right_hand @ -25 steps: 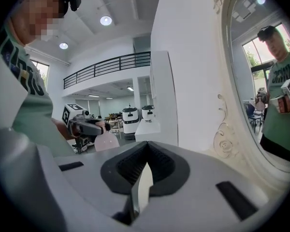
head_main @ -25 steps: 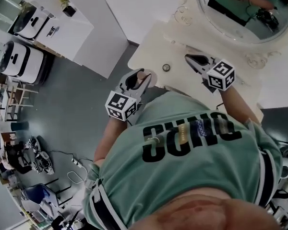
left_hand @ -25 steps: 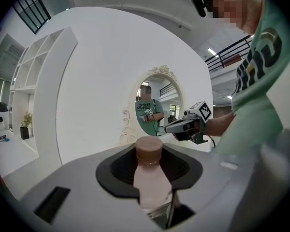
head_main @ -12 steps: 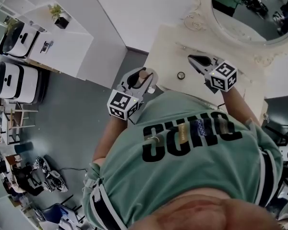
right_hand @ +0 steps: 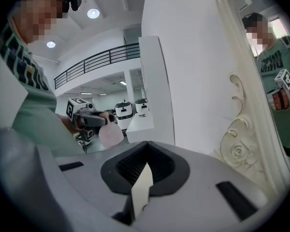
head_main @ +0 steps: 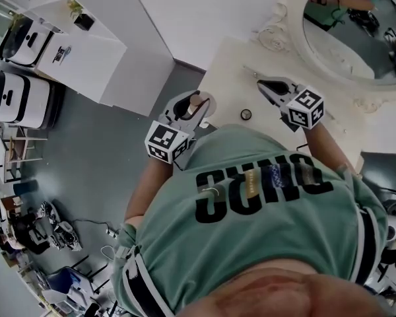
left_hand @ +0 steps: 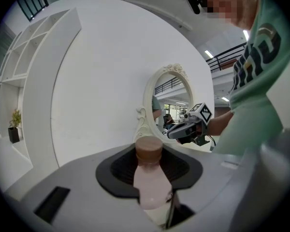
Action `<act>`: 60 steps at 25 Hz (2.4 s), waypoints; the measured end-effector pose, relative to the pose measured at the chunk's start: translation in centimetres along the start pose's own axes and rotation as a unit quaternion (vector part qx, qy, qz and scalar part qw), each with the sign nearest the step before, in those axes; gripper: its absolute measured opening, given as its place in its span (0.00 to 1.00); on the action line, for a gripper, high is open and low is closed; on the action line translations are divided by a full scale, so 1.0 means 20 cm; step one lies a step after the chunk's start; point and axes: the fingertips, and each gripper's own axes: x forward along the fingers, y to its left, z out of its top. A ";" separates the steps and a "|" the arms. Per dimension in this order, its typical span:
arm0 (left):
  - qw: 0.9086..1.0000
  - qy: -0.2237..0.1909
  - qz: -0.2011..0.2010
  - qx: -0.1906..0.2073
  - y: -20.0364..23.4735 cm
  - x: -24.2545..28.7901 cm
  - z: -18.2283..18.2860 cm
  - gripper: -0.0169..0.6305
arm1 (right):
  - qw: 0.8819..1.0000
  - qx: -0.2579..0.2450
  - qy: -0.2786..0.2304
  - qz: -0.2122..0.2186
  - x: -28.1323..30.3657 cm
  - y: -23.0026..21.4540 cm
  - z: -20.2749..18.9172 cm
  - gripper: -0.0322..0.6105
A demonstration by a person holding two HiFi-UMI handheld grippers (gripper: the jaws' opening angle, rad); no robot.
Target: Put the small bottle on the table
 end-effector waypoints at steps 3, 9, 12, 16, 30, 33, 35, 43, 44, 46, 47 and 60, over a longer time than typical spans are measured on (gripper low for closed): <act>0.999 0.001 0.031 -0.021 0.03 0.14 0.00 0.24 | 0.999 0.002 0.008 0.035 0.03 -0.16 0.00 0.04; 0.997 0.020 0.063 -0.044 0.10 0.28 -0.03 0.24 | 0.996 0.004 0.005 0.093 0.17 -0.24 0.01 0.04; 0.996 0.035 0.063 -0.044 0.13 0.31 -0.06 0.24 | 0.995 0.009 -0.006 0.098 0.23 -0.25 0.01 0.04; 0.997 0.046 0.061 -0.031 0.17 0.36 -0.10 0.24 | 0.996 0.014 -0.015 0.089 0.28 -0.28 -0.01 0.04; 0.996 0.062 0.054 -0.026 0.32 0.58 -0.27 0.24 | 0.997 0.006 -0.014 0.072 0.40 -0.35 -0.10 0.04; 0.996 0.070 0.052 -0.024 0.35 0.63 -0.34 0.24 | 0.997 0.009 -0.011 0.074 0.44 -0.36 -0.14 0.04; 0.996 0.075 0.052 -0.025 0.37 0.67 -0.39 0.24 | 0.997 0.011 -0.011 0.074 0.47 -0.38 -0.17 0.04; 0.995 0.088 0.050 -0.022 0.42 0.84 -0.62 0.24 | 0.997 0.020 -0.009 0.070 0.58 -0.43 -0.32 0.04; 0.995 0.089 0.050 -0.021 0.42 0.85 -0.65 0.24 | 0.997 0.019 -0.007 0.071 0.58 -0.42 -0.34 0.04; 0.994 0.093 0.049 -0.017 0.43 0.88 -0.70 0.24 | 0.997 0.015 -0.004 0.073 0.61 -0.42 -0.38 0.04; 0.994 0.094 0.050 -0.014 0.44 0.89 -0.72 0.24 | 0.997 0.013 -0.003 0.074 0.62 -0.41 -0.39 0.04; 0.993 0.103 0.061 -0.001 0.56 1.01 -0.88 0.24 | 0.997 0.007 -0.007 0.073 0.76 -0.44 -0.46 0.04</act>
